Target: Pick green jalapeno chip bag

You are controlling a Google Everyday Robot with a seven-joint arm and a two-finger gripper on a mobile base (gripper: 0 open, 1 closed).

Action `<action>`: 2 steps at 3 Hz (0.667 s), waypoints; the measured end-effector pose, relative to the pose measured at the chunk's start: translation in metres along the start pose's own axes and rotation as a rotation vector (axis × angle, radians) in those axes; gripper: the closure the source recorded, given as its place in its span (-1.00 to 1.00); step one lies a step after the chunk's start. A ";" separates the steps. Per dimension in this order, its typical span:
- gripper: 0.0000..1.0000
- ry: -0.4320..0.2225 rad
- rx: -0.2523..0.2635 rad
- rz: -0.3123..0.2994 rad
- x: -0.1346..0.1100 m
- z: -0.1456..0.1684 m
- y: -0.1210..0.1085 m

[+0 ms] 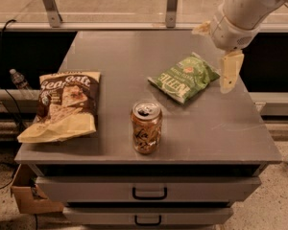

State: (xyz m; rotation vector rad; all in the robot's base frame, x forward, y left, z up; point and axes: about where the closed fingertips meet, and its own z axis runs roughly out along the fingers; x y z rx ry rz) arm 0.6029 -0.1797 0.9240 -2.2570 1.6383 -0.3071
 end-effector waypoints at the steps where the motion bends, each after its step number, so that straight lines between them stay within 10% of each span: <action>1: -1.00 -0.049 -0.020 -0.118 -0.006 0.027 0.000; 2: -1.00 -0.104 -0.053 -0.235 -0.015 0.047 -0.004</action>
Offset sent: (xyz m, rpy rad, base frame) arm 0.0233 0.0338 -0.0566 -0.0196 0.0803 0.4162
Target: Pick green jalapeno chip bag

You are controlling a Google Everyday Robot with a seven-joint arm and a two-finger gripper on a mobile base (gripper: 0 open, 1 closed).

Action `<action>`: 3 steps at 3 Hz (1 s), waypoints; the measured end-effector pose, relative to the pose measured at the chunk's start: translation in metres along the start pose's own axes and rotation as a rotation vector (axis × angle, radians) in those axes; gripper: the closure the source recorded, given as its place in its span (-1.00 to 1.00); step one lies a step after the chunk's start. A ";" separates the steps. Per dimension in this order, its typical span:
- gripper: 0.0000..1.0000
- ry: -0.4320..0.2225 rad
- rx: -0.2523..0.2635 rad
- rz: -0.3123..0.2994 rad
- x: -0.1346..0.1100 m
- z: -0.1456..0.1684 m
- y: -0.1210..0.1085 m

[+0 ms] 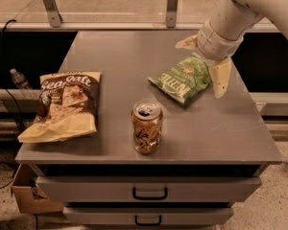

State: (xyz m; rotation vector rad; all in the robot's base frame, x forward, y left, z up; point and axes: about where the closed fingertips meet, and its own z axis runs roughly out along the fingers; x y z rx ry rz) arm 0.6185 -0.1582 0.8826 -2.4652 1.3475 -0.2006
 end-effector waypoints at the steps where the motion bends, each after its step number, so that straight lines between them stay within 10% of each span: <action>1: -1.00 -0.047 -0.032 -0.073 -0.008 0.015 -0.003; 3: -1.00 -0.129 -0.064 -0.134 -0.028 0.035 -0.006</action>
Offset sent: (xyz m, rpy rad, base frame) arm -0.0021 0.0346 -0.0286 0.0319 0.1007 0.1981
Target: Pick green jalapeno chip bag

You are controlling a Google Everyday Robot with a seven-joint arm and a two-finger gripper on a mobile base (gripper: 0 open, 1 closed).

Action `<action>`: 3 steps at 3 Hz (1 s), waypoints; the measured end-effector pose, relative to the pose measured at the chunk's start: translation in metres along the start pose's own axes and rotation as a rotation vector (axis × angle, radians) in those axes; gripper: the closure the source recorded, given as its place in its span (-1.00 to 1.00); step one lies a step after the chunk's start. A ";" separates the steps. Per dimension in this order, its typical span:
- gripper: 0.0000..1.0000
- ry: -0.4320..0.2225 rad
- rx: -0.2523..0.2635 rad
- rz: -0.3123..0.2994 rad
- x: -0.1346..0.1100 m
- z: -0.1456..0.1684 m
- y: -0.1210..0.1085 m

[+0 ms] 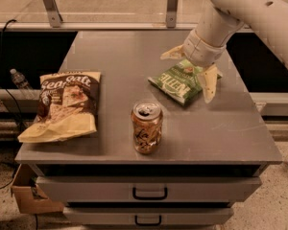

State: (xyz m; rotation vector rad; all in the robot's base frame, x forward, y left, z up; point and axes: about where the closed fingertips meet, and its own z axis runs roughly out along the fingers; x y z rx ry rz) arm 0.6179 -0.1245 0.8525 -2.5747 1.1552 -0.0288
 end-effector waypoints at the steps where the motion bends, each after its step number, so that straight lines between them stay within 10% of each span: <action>1: -0.66 -0.021 -0.013 -0.012 -0.006 0.009 -0.001; 3: 0.26 -0.029 -0.025 -0.014 -0.009 0.014 -0.002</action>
Offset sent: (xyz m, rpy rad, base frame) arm -0.0057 0.0131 -0.0166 -0.0008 0.0512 0.0304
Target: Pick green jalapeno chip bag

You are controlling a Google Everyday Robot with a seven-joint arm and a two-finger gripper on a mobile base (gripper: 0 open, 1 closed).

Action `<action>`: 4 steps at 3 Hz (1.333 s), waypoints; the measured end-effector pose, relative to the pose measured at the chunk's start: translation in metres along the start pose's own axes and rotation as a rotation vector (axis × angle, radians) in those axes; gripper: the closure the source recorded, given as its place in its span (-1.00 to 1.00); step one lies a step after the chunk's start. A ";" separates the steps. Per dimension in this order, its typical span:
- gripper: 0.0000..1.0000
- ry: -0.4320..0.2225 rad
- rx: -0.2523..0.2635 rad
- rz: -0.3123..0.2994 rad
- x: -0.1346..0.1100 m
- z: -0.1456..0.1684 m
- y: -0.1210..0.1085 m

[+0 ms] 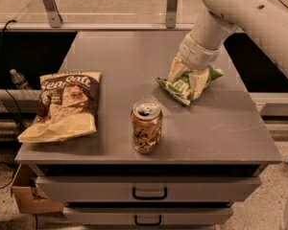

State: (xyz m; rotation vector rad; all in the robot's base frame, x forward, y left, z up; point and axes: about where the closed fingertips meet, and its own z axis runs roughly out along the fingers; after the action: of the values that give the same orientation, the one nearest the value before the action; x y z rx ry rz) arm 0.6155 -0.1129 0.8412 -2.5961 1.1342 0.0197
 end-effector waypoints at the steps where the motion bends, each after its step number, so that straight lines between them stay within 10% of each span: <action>1: 0.73 0.000 0.000 0.000 0.000 -0.001 0.000; 4: 1.00 0.153 0.155 0.011 -0.001 -0.080 -0.004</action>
Offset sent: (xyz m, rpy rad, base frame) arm -0.0048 -0.0197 0.0841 -0.0416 -0.2307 -0.0652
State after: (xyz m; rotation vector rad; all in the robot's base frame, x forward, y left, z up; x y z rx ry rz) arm 0.6089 -0.1320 0.9192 -2.4889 1.1515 -0.2585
